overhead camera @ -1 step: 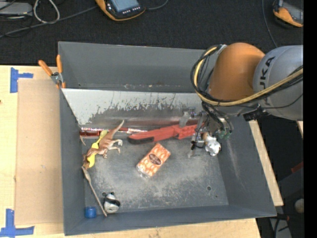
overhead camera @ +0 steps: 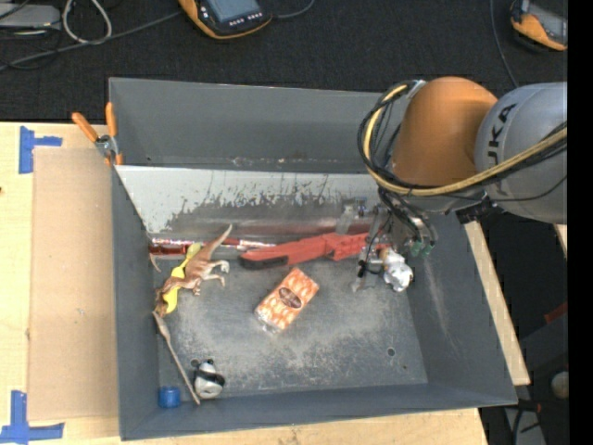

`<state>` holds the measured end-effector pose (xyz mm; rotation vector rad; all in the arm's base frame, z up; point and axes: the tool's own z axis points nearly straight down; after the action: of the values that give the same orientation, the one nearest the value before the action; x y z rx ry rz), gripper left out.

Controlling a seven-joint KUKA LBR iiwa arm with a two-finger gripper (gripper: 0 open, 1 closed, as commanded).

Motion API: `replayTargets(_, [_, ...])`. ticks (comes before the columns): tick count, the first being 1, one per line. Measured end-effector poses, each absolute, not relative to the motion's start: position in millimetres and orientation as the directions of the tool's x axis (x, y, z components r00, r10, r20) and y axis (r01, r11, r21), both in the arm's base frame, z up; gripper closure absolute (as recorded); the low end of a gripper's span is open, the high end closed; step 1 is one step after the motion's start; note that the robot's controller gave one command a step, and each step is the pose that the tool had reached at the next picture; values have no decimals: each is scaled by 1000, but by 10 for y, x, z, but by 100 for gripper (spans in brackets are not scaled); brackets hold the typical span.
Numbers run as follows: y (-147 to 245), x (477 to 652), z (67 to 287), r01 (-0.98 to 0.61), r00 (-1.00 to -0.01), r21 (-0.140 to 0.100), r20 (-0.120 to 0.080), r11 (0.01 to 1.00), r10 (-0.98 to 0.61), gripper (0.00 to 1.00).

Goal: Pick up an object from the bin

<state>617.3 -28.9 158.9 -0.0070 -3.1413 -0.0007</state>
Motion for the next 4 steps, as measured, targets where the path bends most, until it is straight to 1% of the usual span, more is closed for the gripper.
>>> replayTargets(1, [-141,6205,1043,94,-996,1,-2,996,94,0])
replayTargets(2, [-42,6269,704,96,-995,0,-21,995,96,0])
replayTargets(3, [367,6132,740,91,-996,3,-18,996,91,0])
replayTargets(4, [274,5610,1256,70,-997,-3,-22,998,70,0])
